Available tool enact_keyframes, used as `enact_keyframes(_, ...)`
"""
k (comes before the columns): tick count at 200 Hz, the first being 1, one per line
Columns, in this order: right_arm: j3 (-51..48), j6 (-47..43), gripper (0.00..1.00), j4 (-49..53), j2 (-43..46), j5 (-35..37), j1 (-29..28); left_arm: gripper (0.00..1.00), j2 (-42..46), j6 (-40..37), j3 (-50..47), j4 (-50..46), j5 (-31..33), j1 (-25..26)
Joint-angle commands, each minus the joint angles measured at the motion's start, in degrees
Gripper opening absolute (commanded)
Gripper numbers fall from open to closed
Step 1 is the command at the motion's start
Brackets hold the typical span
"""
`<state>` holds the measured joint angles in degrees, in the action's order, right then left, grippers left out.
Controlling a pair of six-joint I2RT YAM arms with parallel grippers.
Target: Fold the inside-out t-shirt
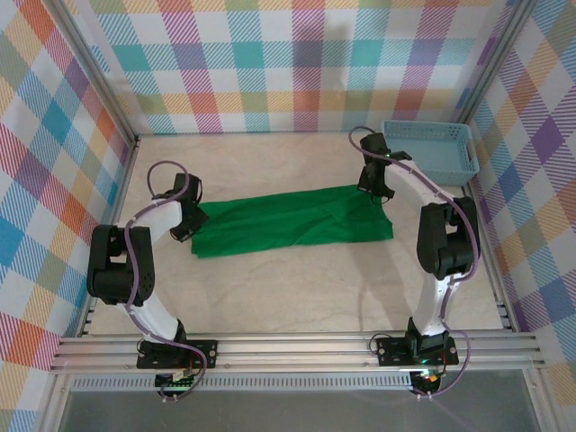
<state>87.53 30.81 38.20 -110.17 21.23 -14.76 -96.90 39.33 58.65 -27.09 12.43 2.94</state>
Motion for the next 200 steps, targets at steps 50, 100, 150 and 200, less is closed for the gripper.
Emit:
enact_keyframes(50, 4.97, -1.01, 0.26, 0.48, -4.57, 2.07, 0.26, 0.23, -4.96, -3.13, 7.58, -2.81, -1.62, -1.03)
enact_keyframes(100, -1.48, -4.40, 0.64, -0.20, 5.06, 1.59, 0.34, 0.55, 4.89, -4.97, 8.14, -8.41, 2.06, -0.76)
enact_keyframes(150, -11.62, -6.57, 0.91, -5.53, 7.56, -9.27, 2.06, 0.65, 9.96, -7.66, 2.24, -0.88, -5.00, 4.49)
enact_keyframes(200, -9.47, -8.21, 1.00, -3.63, 1.60, -13.36, 4.30, 0.67, -2.60, -10.20, 6.30, 2.30, -11.96, 4.69)
